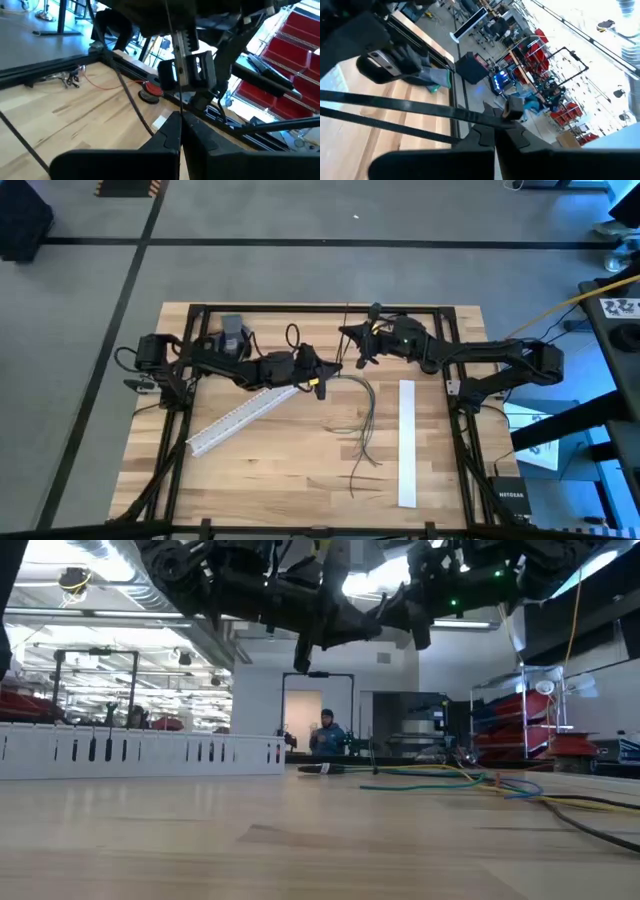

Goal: Ziptie cables
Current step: Wrap the black zip tie on the colored cables

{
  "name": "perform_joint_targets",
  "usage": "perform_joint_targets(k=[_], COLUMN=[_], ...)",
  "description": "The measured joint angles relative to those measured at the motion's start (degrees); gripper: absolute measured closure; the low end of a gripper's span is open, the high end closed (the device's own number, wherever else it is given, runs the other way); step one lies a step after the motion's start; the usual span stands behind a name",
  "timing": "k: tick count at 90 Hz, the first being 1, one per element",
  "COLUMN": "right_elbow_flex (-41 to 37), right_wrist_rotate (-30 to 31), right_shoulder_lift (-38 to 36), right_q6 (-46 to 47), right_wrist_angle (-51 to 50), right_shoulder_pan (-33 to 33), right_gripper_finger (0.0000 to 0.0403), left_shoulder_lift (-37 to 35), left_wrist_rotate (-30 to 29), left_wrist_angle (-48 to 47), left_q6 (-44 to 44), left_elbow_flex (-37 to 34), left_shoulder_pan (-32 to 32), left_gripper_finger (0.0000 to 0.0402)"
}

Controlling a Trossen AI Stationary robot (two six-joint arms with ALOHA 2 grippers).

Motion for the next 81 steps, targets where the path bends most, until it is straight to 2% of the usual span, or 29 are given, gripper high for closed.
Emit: perform_joint_targets(k=[34, 49, 63, 81], right_elbow_flex=[0.0, 0.0, 0.0, 0.0], right_wrist_rotate=[-1.2, -1.5, -6.2, -7.2], right_shoulder_lift=[0.0, 0.0, -0.3, -0.3], right_q6=[4.1, 5.4, 9.4, 8.6], right_wrist_angle=[1.1, 1.2, 1.2, 1.3], right_shoulder_pan=[0.0, -0.2, -2.6, -3.0], right_gripper_finger=[0.0403, 0.0403, 0.0403, 0.0403], left_shoulder_lift=[0.0, 0.0, 0.0, 0.0], left_wrist_rotate=[-0.3, -3.2, -3.5, -3.4], left_wrist_angle=[-0.3, 0.0, 1.9, 1.7], left_q6=[1.5, 1.6, 1.7, 1.0], left_elbow_flex=[0.0, 0.0, -0.2, -0.2], left_shoulder_pan=[-0.9, -1.6, -1.7, -1.4], left_gripper_finger=[0.0401, 0.0401, 0.0401, 0.0401])
